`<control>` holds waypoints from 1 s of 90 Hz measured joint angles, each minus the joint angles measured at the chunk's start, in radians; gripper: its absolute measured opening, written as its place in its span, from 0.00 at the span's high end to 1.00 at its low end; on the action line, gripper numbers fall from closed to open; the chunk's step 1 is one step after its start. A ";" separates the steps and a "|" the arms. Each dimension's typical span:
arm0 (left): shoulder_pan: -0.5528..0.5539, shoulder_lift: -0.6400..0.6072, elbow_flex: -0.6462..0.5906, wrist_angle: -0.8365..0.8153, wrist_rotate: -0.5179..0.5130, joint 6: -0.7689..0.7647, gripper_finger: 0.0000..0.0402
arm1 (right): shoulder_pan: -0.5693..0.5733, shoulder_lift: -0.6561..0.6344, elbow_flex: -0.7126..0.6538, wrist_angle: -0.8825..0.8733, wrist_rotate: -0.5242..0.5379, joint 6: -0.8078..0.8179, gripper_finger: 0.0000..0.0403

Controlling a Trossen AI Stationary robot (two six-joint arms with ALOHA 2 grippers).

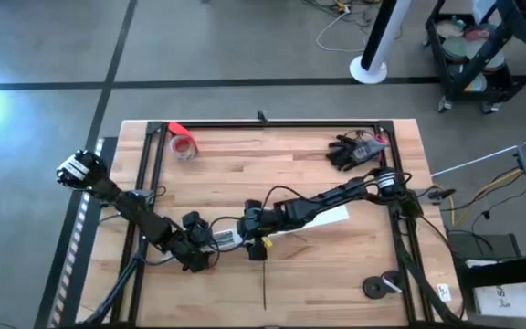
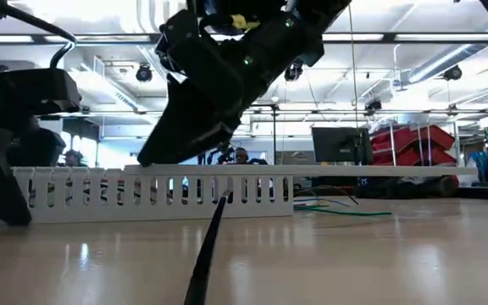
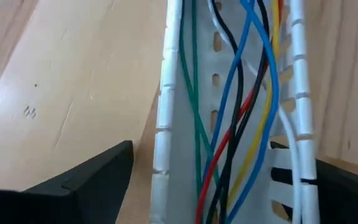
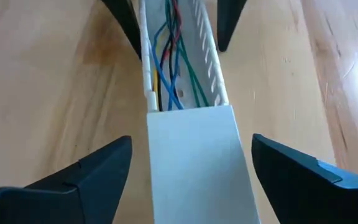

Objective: Ziptie cables
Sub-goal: Close the cable duct

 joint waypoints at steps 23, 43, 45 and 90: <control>0.002 0.015 -0.001 0.027 0.002 0.013 0.46 | 0.000 0.009 -0.006 0.025 0.009 -0.031 0.30; 0.002 0.016 -0.002 0.034 -0.010 0.013 0.46 | -0.002 0.035 -0.008 0.059 0.009 -0.031 0.35; 0.002 0.016 -0.002 0.034 -0.011 0.013 0.46 | -0.002 0.035 -0.008 0.059 0.008 -0.029 0.36; 0.002 0.020 -0.004 0.059 -0.038 0.069 0.46 | -0.014 0.070 -0.005 0.109 -0.051 -0.010 0.42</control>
